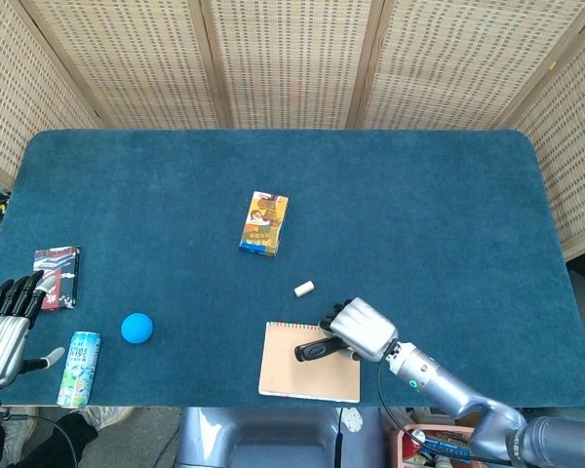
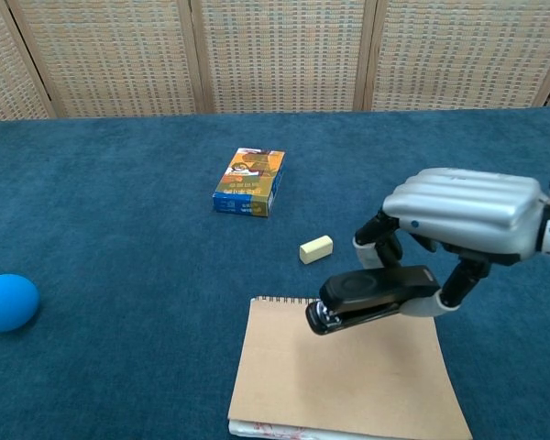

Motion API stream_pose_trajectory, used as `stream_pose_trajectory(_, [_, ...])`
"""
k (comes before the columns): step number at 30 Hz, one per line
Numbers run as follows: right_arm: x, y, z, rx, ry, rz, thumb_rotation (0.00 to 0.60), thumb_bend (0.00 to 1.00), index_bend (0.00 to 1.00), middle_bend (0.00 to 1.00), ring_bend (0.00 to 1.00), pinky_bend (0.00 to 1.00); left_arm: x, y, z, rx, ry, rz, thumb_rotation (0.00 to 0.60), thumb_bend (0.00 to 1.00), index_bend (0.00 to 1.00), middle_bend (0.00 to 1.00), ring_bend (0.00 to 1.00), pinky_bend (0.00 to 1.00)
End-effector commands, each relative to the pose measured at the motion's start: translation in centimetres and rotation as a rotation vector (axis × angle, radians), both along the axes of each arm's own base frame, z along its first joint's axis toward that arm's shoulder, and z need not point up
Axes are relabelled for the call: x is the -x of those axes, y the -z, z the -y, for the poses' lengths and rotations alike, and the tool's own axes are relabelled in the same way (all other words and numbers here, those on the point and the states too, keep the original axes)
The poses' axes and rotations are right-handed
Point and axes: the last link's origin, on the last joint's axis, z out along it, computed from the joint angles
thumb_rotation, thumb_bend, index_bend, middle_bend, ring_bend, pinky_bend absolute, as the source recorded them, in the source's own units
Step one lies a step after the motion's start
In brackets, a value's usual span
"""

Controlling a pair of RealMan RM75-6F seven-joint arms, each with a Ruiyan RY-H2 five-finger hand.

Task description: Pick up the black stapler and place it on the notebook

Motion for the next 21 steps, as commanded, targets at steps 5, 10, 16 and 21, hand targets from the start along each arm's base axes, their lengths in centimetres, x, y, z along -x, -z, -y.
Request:
stream_pose_trajectory(5, [-2.0,2.8,-0.8,-0.023,-0.027,-0.041,0.600,0.41,0.57,0.62,0.48,0.60,0.1,-0.1,-0.1,-0.003,-0.005,0.001,0.600,0.00,0.00,0.00,0.00,0.00])
stream_pose_trajectory(10, [-2.5,4.6,-1.4,-0.028,-0.063,-0.092,0.600,0.41,0.57,0.62,0.48,0.61,0.2,-0.1,-0.2,0.001,-0.006,0.001,0.600,0.00,0.00,0.00,0.00,0.00])
stream_pose_trajectory(16, [-2.1,5.3,-1.2,-0.032,-0.043,-0.131,0.600,0.27,0.35,0.36,0.28,0.46,0.2,-0.1,-0.2,0.000,-0.010,0.003,0.600,0.00,0.00,0.00,0.00,0.00])
stream_pose_trajectory(21, [-1.8,4.5,-1.4,-0.075,-0.010,-0.152,0.600,0.00,0.00,0.00,0.00,0.10,0.1,-0.1,-0.3,0.002,-0.007,0.007,0.600,0.00,0.00,0.00,0.00,0.00])
